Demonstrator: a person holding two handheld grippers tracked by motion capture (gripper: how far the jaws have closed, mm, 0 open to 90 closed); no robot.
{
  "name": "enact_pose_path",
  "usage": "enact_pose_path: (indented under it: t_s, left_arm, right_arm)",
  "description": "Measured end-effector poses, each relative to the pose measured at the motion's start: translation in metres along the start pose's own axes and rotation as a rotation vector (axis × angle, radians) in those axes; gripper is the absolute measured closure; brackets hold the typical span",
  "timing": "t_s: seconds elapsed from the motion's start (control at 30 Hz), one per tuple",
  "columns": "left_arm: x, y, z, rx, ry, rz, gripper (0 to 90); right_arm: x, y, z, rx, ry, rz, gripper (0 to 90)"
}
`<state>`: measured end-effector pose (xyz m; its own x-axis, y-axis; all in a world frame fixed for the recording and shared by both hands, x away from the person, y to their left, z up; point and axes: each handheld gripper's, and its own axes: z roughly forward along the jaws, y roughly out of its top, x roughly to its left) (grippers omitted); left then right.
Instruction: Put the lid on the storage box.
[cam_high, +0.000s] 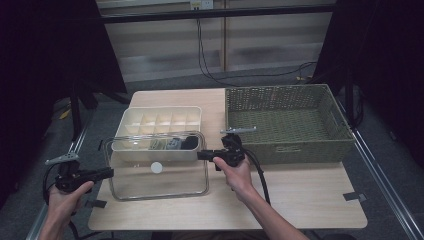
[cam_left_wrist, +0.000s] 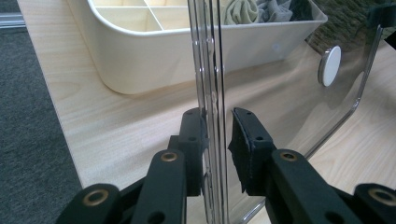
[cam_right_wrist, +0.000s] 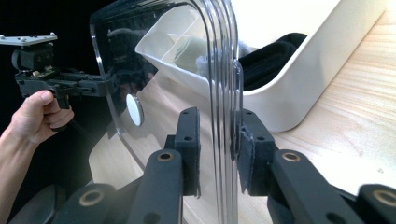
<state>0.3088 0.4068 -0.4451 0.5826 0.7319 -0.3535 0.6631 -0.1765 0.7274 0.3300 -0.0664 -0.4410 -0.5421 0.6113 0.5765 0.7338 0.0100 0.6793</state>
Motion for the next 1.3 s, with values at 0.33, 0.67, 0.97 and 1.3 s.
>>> enact_pose_path:
  t_s: [0.33, 0.67, 0.97, 1.3]
  left_arm:
    - [-0.003, 0.010, -0.005, -0.025, 0.007, 0.014, 75.1]
    - [-0.002, 0.024, -0.009, -0.048, 0.014, 0.023, 75.2]
    - [0.001, 0.041, -0.015, -0.073, 0.019, 0.039, 75.7]
    - [0.003, 0.059, -0.017, -0.085, 0.034, 0.053, 75.8]
  right_arm:
    - [0.001, 0.001, 0.000, -0.004, -0.008, -0.008, 71.1]
    - [0.001, 0.009, 0.002, -0.009, -0.014, -0.008, 70.6]
    - [0.002, 0.026, 0.004, -0.021, -0.027, -0.023, 69.6]
    - [0.006, 0.047, 0.006, -0.017, -0.054, -0.064, 68.7]
